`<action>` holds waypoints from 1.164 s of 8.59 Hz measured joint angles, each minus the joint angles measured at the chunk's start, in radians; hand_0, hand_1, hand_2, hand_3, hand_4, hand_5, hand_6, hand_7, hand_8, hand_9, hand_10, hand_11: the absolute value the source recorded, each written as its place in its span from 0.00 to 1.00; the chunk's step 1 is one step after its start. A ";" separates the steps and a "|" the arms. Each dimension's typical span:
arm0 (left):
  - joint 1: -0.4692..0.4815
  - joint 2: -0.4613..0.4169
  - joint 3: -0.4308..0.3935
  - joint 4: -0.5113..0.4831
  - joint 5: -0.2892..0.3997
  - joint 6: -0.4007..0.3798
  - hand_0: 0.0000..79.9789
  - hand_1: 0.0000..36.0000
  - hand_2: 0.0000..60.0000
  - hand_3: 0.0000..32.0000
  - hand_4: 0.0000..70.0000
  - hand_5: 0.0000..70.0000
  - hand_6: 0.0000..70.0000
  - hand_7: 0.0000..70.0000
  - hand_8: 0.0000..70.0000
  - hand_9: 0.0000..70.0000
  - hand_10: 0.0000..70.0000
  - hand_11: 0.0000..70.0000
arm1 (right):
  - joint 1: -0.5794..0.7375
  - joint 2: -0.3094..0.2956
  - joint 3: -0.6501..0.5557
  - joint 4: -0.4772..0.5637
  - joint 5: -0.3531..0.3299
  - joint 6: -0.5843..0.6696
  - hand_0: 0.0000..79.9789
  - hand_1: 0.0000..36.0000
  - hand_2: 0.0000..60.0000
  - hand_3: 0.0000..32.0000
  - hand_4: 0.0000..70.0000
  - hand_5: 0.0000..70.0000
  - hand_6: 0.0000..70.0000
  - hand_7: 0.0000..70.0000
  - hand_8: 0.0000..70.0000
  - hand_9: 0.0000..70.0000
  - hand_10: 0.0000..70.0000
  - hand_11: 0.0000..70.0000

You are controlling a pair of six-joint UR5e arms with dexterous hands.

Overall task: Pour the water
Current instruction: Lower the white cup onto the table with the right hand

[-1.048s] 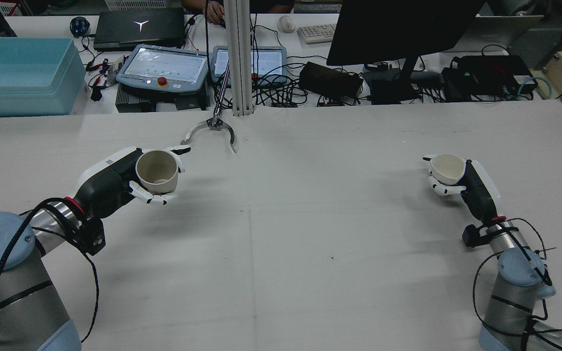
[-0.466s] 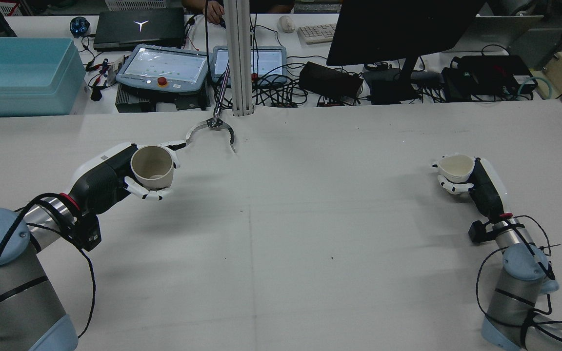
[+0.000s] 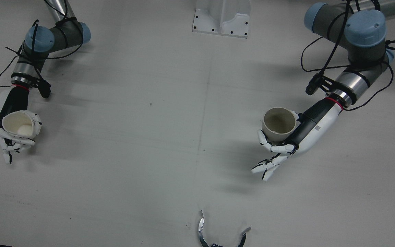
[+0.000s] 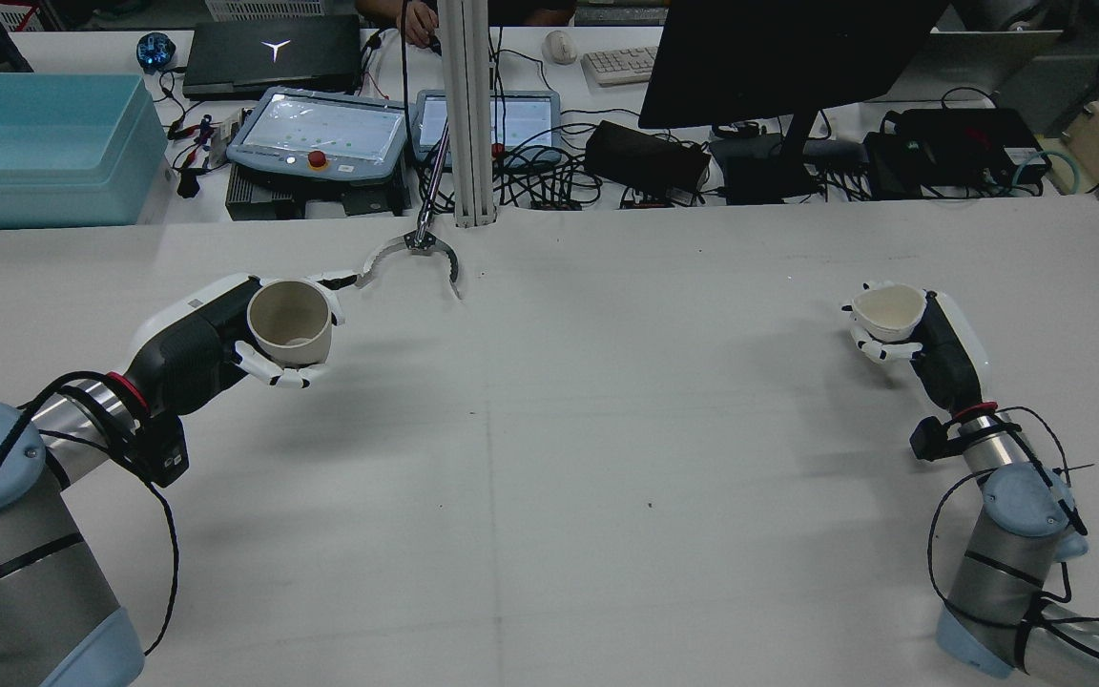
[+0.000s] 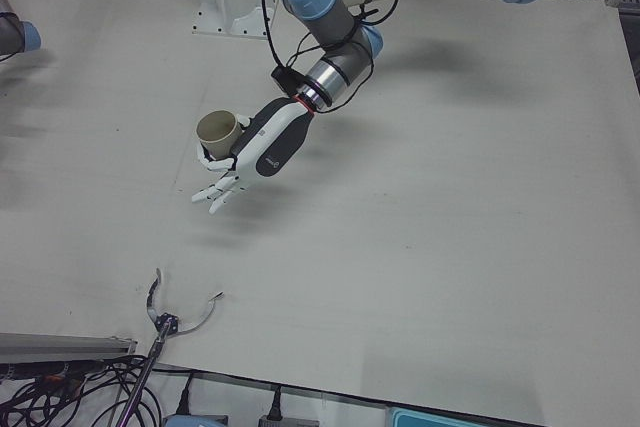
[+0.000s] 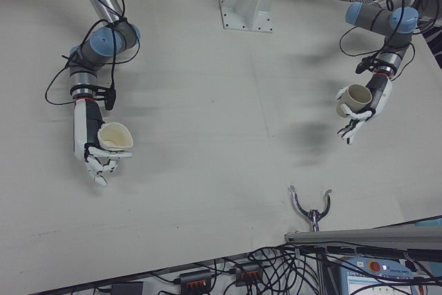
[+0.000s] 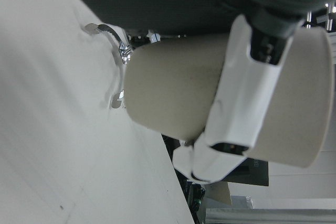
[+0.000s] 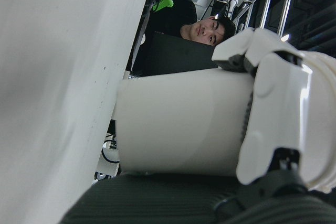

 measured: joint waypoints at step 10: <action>0.000 0.006 -0.003 0.000 -0.001 0.001 1.00 1.00 1.00 0.00 1.00 1.00 0.15 0.18 0.07 0.02 0.13 0.24 | -0.054 -0.064 -0.003 0.015 0.010 0.094 0.65 0.52 0.21 0.00 0.16 0.13 0.21 0.18 0.12 0.08 0.02 0.05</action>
